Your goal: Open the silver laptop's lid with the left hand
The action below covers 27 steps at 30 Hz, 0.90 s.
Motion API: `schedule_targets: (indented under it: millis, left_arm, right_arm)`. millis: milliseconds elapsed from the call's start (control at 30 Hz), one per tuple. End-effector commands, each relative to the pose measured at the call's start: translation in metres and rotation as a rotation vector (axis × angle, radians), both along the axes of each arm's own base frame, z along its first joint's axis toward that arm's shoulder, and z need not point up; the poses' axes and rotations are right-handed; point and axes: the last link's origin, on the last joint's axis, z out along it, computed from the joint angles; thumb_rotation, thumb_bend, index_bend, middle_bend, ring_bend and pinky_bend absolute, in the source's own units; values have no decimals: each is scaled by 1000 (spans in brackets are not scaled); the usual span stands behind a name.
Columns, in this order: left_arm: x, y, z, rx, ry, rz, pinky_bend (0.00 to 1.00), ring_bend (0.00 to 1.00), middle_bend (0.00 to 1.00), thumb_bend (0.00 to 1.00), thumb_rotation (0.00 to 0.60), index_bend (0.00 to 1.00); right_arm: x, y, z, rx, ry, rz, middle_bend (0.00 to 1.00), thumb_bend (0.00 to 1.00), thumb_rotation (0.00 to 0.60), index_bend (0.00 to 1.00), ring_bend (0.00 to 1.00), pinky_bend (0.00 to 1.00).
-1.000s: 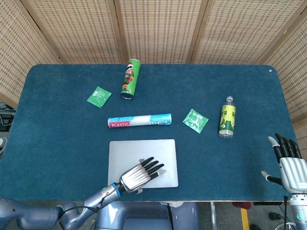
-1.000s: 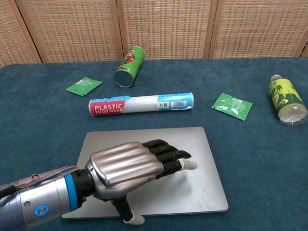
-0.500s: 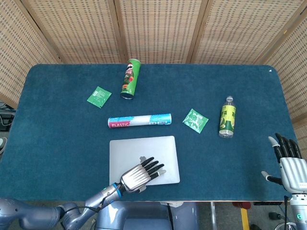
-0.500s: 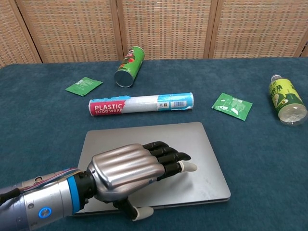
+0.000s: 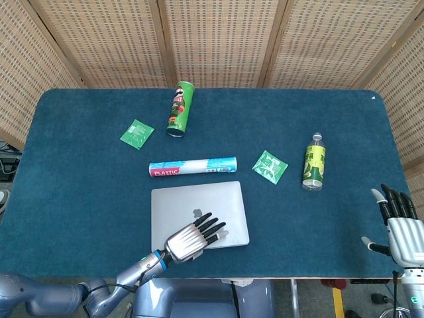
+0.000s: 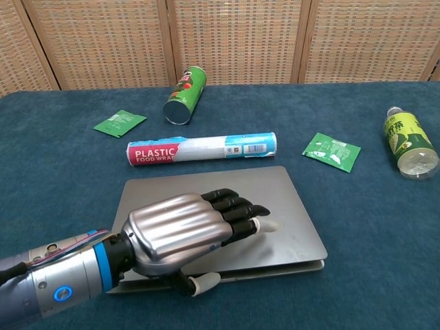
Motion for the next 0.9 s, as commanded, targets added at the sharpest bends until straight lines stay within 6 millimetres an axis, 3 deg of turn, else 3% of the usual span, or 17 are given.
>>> schedule_targets:
  millis: [33, 233, 333, 467, 533, 667, 900]
  left_arm:
    - [3, 9, 7, 66, 2, -23, 0, 0, 0, 442, 600, 0]
    - [19, 29, 26, 172, -21, -41, 0, 0, 0, 443, 600, 0]
    - [29, 43, 36, 208, -35, -27, 0, 0, 0, 442, 600, 0]
    - [36, 50, 39, 214, -51, -2, 0, 0, 0, 442, 600, 0]
    - [38, 52, 41, 221, -48, -9, 0, 0, 0, 442, 600, 0]
    - [40, 54, 42, 224, -45, -8, 0, 0, 0, 442, 600, 0]
    - [41, 58, 44, 235, -39, -2, 0, 0, 0, 442, 600, 0]
  right_arm:
    - [0, 0, 0, 3, -2, 2, 0, 0, 600, 0, 0, 0]
    - [3, -4, -1, 11, -15, 43, 1, 5, 600, 36, 0, 0]
    - [6, -12, -6, 70, -19, 122, 86, 154, 600, 136, 0, 26]
    - [8, -23, -20, 178, 18, 198, 209, 436, 600, 230, 134, 128]
    - [12, -25, -33, 250, 25, 238, 250, 505, 600, 264, 175, 176]
    - [16, -28, -54, 383, 17, 285, 297, 569, 600, 311, 221, 249]
    - [31, -46, -87, 495, 57, 401, 311, 639, 600, 326, 235, 255]
